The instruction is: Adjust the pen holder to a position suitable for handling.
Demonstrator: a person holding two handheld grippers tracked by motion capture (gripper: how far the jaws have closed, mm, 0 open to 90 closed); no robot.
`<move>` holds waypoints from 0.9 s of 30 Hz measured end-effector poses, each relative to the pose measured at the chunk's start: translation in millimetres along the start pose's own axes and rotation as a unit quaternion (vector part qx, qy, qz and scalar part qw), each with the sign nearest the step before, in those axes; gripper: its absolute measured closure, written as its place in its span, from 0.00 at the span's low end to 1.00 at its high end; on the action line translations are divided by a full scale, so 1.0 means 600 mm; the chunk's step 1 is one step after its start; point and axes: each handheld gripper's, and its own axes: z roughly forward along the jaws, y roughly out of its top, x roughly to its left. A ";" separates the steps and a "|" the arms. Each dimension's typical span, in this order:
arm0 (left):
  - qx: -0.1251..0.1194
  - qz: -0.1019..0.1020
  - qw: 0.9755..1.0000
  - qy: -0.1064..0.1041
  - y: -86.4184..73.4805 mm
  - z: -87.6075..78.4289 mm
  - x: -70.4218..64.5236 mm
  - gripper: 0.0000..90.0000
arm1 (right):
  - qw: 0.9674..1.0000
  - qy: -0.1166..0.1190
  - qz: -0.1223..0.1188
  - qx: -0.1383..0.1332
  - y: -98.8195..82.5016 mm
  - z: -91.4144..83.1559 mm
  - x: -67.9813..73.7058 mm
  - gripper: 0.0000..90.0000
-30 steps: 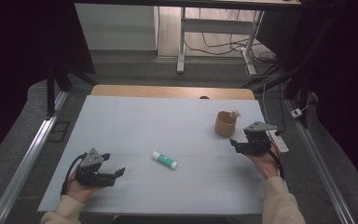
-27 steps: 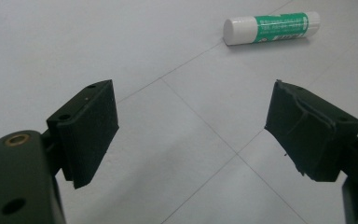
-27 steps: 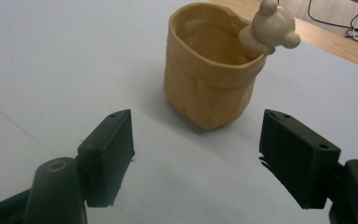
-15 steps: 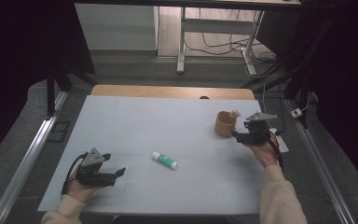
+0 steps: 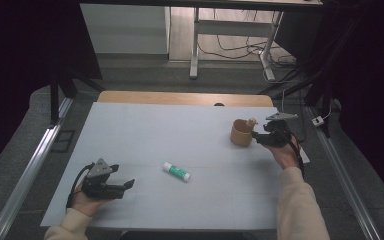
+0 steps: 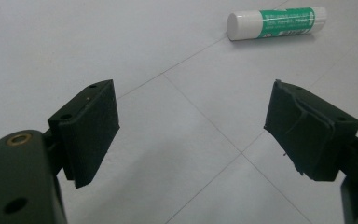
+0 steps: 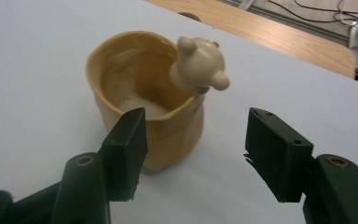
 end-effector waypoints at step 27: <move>0.003 -0.002 1.000 0.001 0.000 0.004 0.001 0.20 | 0.999 -0.006 0.017 0.043 -0.008 0.083 -0.012 0.99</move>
